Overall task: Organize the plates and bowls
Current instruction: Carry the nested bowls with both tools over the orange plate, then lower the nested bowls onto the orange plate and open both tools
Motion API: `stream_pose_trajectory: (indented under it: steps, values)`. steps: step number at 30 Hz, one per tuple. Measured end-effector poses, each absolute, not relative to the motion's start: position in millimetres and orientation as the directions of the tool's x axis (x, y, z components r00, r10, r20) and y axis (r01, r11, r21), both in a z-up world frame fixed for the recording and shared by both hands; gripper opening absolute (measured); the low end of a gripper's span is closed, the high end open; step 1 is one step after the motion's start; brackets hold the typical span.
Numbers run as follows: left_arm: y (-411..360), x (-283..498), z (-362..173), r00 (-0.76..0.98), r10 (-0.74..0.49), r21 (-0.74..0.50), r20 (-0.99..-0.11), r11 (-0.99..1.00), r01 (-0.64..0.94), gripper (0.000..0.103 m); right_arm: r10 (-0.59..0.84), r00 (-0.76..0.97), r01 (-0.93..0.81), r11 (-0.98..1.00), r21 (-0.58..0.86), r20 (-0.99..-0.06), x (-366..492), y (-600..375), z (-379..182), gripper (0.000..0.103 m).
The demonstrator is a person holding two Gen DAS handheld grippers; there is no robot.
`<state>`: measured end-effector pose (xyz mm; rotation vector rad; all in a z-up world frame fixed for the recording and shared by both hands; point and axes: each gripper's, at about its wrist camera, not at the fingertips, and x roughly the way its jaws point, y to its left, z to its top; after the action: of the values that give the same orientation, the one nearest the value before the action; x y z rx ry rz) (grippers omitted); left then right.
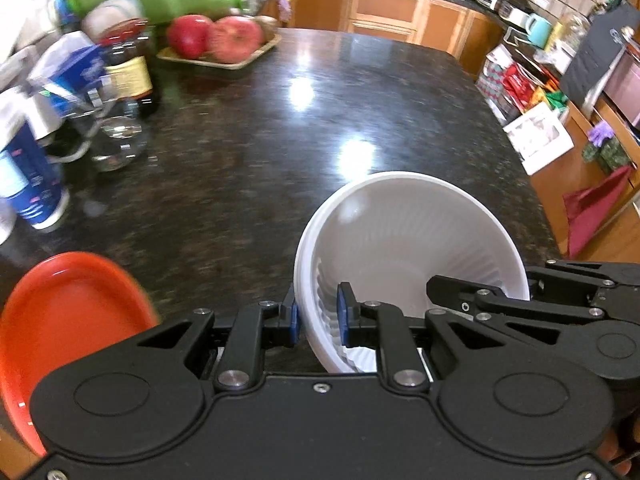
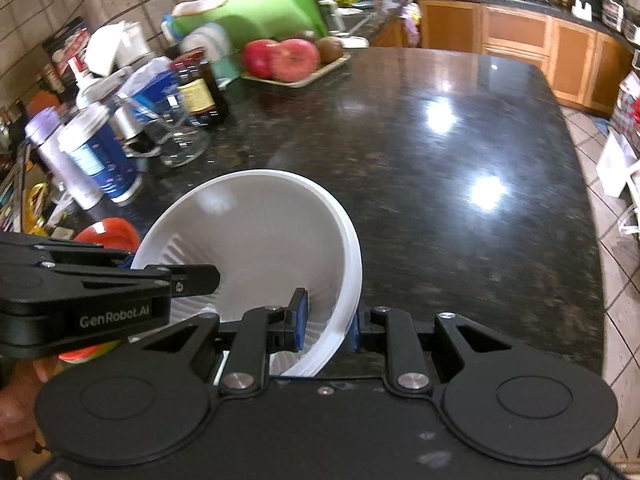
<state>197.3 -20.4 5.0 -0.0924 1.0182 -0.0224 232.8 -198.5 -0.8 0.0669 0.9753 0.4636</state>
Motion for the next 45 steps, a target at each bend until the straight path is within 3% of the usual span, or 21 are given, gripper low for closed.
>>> stream_pose_trajectory:
  steps: [18,34,45]
  values:
    - [124.2,124.3,22.6,0.520,0.023,-0.051,-0.854,0.990,-0.128,0.025,0.472,0.413,-0.482,0.839,0.252,-0.779,190.7,-27.6,18.2,0.023]
    - [177.8,125.7,1.8,0.499,-0.042,-0.104,-0.866,0.990,-0.096,0.025,0.427,0.407,-0.431,0.869,0.242,-0.807,183.7,16.4,3.9,0.024]
    - [188.7,128.9,-2.4,0.534,-0.080,-0.114,-0.842,0.993,-0.031,0.025,0.406,0.449,-0.373,0.895,0.245,-0.796,186.6,16.5,0.7,0.031]
